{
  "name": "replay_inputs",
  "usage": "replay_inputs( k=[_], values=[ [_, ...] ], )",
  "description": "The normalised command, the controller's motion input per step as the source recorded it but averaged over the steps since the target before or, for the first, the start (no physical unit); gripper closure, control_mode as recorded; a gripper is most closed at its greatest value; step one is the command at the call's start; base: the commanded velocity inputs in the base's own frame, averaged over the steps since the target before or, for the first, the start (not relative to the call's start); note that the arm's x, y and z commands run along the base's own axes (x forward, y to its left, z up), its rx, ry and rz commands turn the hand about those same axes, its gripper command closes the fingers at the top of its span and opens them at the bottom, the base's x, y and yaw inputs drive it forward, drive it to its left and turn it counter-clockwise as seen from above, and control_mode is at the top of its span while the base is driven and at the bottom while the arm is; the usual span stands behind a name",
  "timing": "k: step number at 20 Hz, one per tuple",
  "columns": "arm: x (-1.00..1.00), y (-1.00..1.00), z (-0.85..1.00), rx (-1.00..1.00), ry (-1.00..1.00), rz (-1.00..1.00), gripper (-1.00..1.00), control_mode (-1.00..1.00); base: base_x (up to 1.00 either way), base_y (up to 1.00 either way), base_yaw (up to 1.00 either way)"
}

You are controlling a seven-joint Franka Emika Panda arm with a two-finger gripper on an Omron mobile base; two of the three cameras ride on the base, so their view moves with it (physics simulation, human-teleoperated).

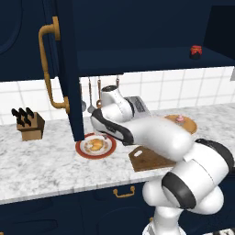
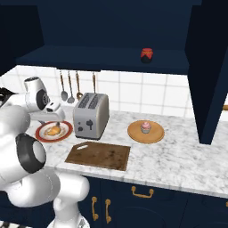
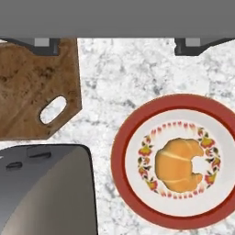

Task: From the different types of pastries on the counter, select a croissant and place it on the cutting board. Then retrieve a jar of jam from the cabinet and place it alongside the croissant on the cutting board.

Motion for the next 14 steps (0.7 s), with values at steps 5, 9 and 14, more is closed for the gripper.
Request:
replay_inputs(
  k=[5,9,14],
  values=[
    [0.55,0.13,-0.48,-0.02,0.15,0.00,-1.00,-1.00,0.00,0.00,0.00],
    [0.45,0.21,-0.43,-0.01,0.03,0.00,-1.00,-1.00,0.00,0.00,0.00],
    [0.31,0.19,-0.26,0.00,0.00,0.00,-1.00,-1.00,0.00,0.00,0.00]
  ],
)
